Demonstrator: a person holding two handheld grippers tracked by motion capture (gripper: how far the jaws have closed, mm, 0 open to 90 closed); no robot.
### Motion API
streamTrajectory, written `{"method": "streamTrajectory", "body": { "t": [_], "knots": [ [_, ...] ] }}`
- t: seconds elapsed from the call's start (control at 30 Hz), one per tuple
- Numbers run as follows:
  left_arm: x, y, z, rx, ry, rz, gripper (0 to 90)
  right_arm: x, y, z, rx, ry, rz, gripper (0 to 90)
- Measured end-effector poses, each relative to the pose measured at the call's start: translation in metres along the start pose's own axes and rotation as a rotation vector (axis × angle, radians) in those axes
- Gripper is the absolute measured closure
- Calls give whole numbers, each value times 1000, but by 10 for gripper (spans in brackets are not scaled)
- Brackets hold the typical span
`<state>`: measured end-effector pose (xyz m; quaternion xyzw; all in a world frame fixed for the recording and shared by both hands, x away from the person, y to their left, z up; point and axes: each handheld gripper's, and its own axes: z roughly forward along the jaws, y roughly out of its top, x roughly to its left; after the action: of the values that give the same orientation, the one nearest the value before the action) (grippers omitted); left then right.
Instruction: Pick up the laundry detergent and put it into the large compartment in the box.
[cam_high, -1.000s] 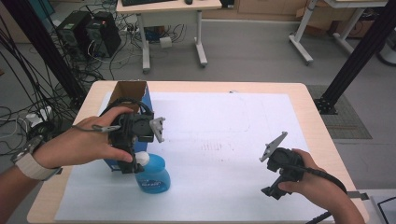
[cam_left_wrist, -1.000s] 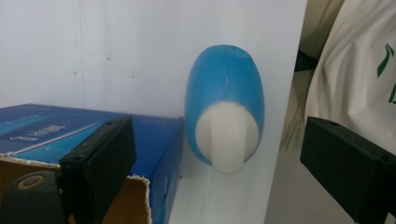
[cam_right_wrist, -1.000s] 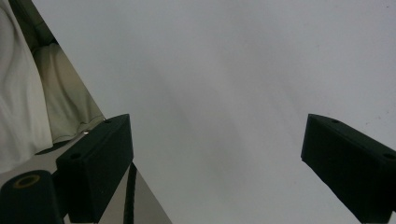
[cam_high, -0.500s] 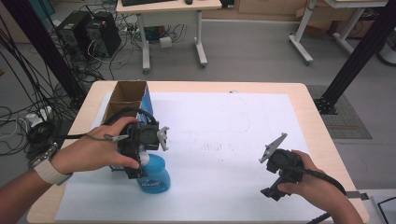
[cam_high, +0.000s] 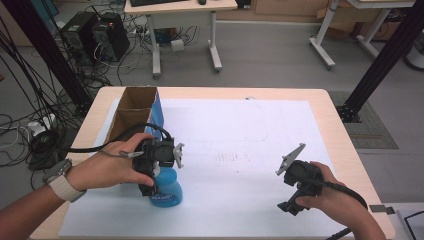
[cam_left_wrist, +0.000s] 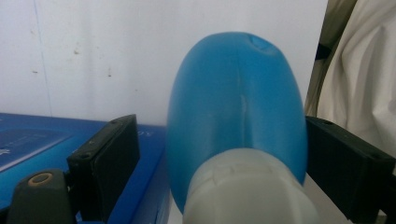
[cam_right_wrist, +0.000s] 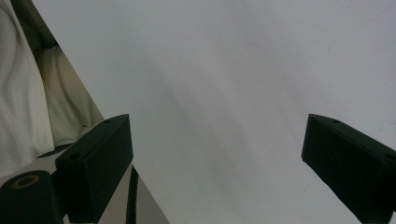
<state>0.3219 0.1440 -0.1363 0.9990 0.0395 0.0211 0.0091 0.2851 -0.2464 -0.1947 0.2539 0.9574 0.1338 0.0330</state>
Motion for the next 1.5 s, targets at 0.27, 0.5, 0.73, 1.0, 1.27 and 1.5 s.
{"method": "streamTrajectory", "body": {
  "t": [0.27,0.5,0.73,1.0,1.27,1.5],
  "knots": [
    [-1,-3,3,-14,3,-2,162,0,2,2,0,3,-7,88],
    [-1,2,8,4,2,12,238,0,1,4,-4,4,-2,89],
    [-1,4,8,6,-13,14,375,-1,-2,5,-3,6,7,89],
    [2,3,-2,-6,-34,-54,378,-1,-2,4,-10,4,2,89],
    [11,-2,-53,-24,-76,-232,378,-1,0,2,-14,0,-5,89],
    [24,-13,-105,-49,-105,-389,378,-2,6,-1,-10,3,-29,88]
  ]
}}
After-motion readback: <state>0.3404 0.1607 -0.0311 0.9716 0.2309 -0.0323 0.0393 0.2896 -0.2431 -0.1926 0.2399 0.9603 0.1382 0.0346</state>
